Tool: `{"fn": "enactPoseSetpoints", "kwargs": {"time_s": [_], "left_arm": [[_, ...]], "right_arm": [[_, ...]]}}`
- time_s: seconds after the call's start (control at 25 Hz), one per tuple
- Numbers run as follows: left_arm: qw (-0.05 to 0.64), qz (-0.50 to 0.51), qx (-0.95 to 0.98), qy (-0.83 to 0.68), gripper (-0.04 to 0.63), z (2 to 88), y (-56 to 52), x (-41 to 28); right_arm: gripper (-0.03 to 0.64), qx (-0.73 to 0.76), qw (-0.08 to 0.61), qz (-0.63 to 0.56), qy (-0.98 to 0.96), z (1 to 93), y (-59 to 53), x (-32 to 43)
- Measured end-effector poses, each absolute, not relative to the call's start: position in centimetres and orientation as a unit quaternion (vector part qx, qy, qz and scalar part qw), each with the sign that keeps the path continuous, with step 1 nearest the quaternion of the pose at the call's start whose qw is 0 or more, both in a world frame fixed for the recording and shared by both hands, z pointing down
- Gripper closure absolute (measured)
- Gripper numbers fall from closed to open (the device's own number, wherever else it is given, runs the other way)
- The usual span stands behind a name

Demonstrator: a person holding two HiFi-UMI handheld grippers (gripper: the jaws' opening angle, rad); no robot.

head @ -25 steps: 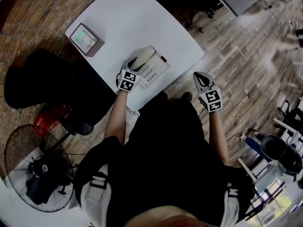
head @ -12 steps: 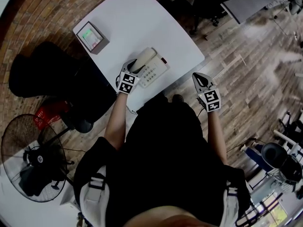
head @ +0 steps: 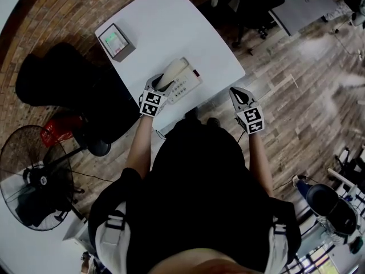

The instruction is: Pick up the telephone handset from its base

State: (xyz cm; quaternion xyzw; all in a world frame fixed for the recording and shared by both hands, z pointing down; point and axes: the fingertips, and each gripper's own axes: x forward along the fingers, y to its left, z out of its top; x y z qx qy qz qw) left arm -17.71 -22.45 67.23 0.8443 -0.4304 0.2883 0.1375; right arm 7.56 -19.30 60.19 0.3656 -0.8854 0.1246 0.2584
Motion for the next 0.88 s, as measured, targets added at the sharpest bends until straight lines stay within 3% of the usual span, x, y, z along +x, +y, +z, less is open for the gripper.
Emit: {"fn": "enactPoseSetpoints", "kwargs": {"time_s": [0.88], "left_arm": [[0.150,0.230,0.818,-0.505,0.377,62.8,-17.9,-13.4]], "right_arm": [[0.618,0.301,0.257,0.111,-0.912,59.2,-18.1,11.5]]}}
